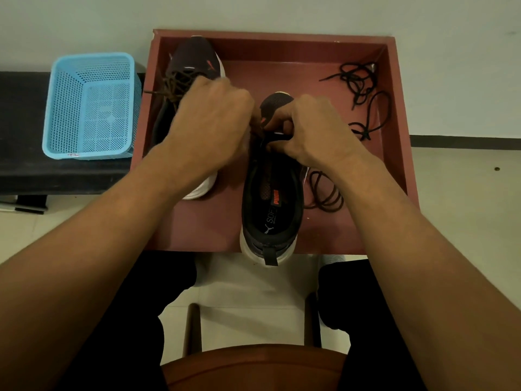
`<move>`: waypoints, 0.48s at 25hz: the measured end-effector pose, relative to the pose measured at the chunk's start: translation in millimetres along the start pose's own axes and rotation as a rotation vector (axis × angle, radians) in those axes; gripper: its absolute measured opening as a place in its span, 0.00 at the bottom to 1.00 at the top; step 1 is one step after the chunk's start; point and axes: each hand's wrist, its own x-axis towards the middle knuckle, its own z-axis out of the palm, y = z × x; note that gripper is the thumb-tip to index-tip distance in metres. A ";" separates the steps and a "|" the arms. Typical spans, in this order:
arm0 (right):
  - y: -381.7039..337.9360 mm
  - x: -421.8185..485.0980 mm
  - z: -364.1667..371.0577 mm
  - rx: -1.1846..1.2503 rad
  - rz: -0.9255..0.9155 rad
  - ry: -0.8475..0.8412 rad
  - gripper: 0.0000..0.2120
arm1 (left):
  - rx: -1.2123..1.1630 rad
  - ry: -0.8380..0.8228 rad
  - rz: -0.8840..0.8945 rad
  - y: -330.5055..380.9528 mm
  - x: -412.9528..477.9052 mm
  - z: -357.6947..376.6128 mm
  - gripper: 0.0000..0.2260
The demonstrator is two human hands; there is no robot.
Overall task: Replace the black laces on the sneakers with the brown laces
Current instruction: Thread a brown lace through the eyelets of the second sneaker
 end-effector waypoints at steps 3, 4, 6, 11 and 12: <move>2.9 1.2 -0.4 0.008 0.016 -0.006 0.17 | 0.074 0.028 -0.053 -20.7 -6.3 -16.5 0.09; 3.8 1.4 -0.8 0.011 0.021 -0.009 0.17 | 0.079 0.041 -0.077 -29.2 -9.3 -23.9 0.10; 5.4 1.5 -1.5 0.020 0.028 -0.018 0.17 | 0.086 0.067 -0.113 -41.0 -16.6 -36.9 0.11; 4.7 1.8 -2.6 0.011 0.040 -0.034 0.17 | 0.132 0.059 -0.038 -27.4 -16.3 -33.7 0.12; 3.9 1.4 -3.0 0.004 0.040 -0.036 0.17 | 0.103 0.042 -0.003 -19.1 -13.3 -28.6 0.12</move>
